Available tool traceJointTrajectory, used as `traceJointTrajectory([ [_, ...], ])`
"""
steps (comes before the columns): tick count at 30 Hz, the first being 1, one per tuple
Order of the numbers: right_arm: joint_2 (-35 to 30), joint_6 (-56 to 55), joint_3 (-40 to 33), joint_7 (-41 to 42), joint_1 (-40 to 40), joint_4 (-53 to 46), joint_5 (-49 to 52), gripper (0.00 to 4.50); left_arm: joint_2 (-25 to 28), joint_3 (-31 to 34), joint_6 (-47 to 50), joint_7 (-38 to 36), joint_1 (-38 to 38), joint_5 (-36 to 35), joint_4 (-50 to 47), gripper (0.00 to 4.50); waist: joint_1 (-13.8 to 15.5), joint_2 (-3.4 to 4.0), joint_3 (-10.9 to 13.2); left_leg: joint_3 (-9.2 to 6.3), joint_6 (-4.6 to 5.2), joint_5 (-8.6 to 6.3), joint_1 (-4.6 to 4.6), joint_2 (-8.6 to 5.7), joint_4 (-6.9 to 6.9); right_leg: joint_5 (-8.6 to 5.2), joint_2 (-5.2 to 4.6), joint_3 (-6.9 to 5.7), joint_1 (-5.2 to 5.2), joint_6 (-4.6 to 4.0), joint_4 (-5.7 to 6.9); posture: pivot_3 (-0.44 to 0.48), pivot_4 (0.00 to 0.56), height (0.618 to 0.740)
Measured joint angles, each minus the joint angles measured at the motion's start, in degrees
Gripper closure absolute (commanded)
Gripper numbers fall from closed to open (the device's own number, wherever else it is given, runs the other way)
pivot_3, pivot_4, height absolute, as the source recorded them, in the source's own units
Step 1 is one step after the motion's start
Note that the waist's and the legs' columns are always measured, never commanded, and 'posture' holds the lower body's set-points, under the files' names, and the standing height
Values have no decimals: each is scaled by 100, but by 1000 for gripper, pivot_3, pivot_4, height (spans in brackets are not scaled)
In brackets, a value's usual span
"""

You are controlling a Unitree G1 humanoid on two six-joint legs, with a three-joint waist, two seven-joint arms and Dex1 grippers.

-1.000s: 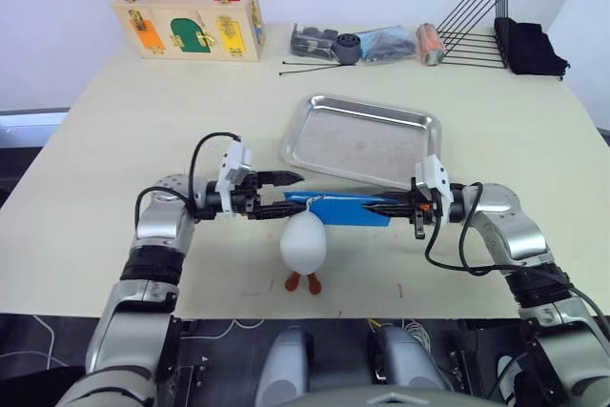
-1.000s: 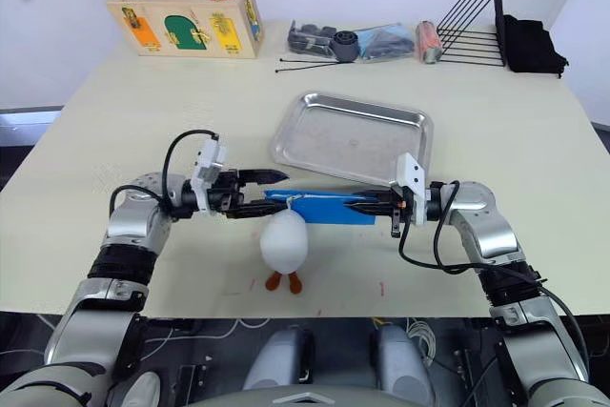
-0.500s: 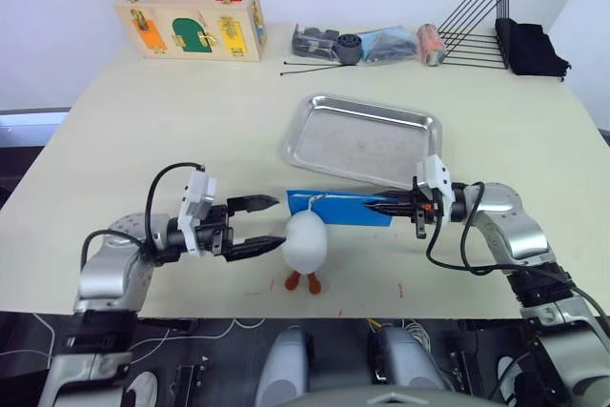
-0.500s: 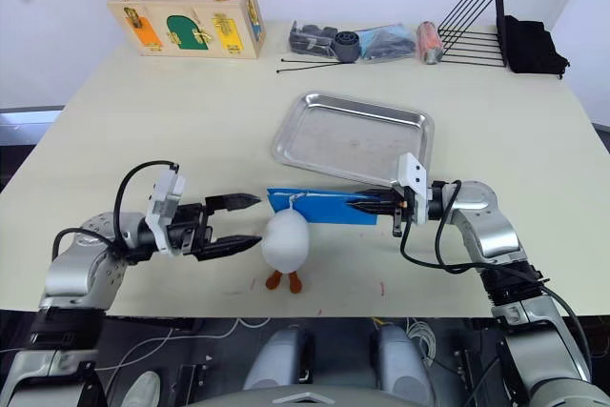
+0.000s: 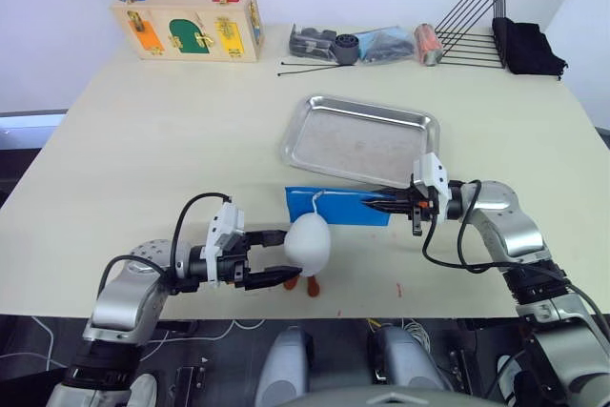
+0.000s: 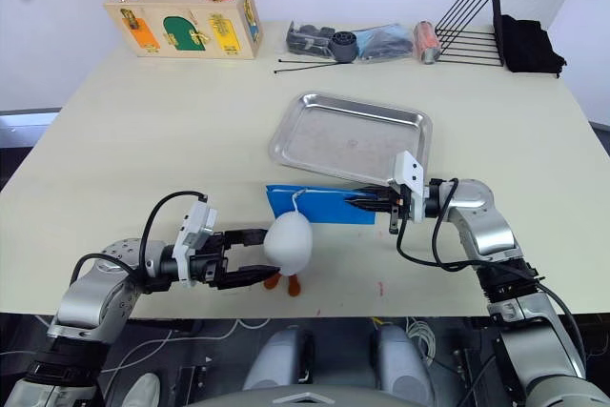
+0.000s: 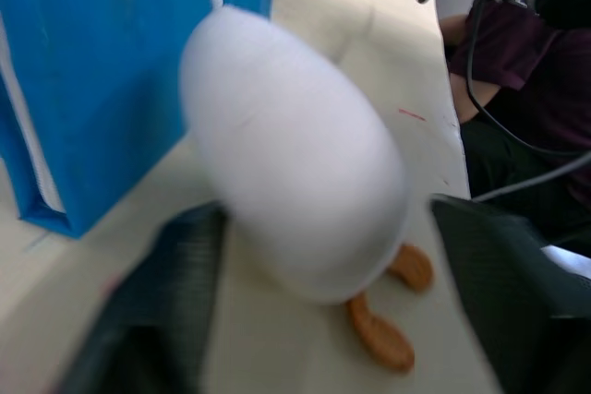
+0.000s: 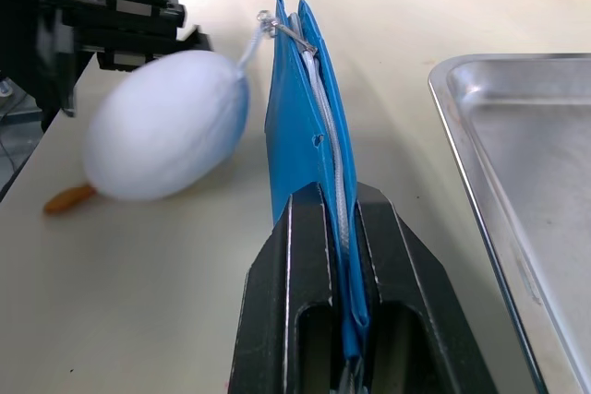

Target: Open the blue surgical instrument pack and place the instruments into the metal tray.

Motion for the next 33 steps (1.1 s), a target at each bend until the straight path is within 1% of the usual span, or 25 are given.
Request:
traceJointTrajectory([
  [1,0,-2,-1,0,0,2,-4,4500,0,16,19,0,-3,-70,37,2625,0,0,0,1,0,0,0,0,0,0,0,0,0,0,0,0,150,740],
  [2,1,-4,-1,-3,-1,3,-7,4500,0,16,35,-1,-19,-93,58,3209,0,0,0,0,0,0,0,0,0,0,0,0,0,0,0,0,150,740],
  [3,1,-4,-1,-4,-1,4,-8,4500,0,18,36,-1,-23,-97,64,3324,0,0,0,0,0,0,0,0,0,0,0,0,0,0,0,0,150,740],
  [4,8,-4,-1,-9,-5,9,-9,4500,2,27,37,-10,-63,-127,119,3758,0,0,0,0,0,0,1,0,0,0,0,-1,0,0,0,0,150,740],
  [6,16,-4,-2,-13,-8,16,-11,4500,19,59,22,-15,-122,-128,182,4463,-2,0,0,0,0,0,1,0,0,0,1,0,0,0,0,0,150,740],
  [11,26,-37,-3,-15,-7,29,-15,4500,183,296,-13,-105,-287,-186,376,4463,-10,0,0,0,0,0,1,0,0,0,1,0,0,0,0,0,150,740],
  [18,46,-69,-6,-28,-5,49,-18,4500,191,449,-23,-132,-290,-224,497,4463,-11,0,0,1,0,0,1,0,0,0,1,0,0,0,0,0,150,740],
  [20,53,-73,-6,-35,-5,50,-21,4500,184,448,144,-90,-286,-311,425,3981,-12,0,0,0,0,0,1,1,0,0,1,0,0,0,0,0,150,740],
  [22,62,-75,-6,-43,-4,50,-23,4500,183,449,303,-17,-286,-390,382,3279,-16,0,0,0,0,0,1,1,0,0,1,0,0,0,1,0,150,740],
  [25,71,-82,-8,-57,8,47,-23,4500,149,451,462,128,-286,-411,359,1740,-17,0,0,0,0,0,1,1,0,0,1,0,0,0,1,0,150,740],
  [29,84,-93,-26,-66,30,45,-21,4500,82,435,514,255,-277,-396,359,29,-17,0,0,0,0,0,1,1,0,0,0,0,0,0,0,0,150,740],
  [32,85,-93,-36,-75,31,46,-26,4500,-135,270,518,417,-280,-354,355,29,-13,0,0,1,0,0,1,0,0,0,0,1,0,0,0,0,150,740],
  [33,96,-93,-36,-83,31,46,-30,4500,-287,132,551,496,-280,-328,355,29,-14,-1,0,1,0,0,1,0,0,0,0,1,0,0,0,0,150,740],
])
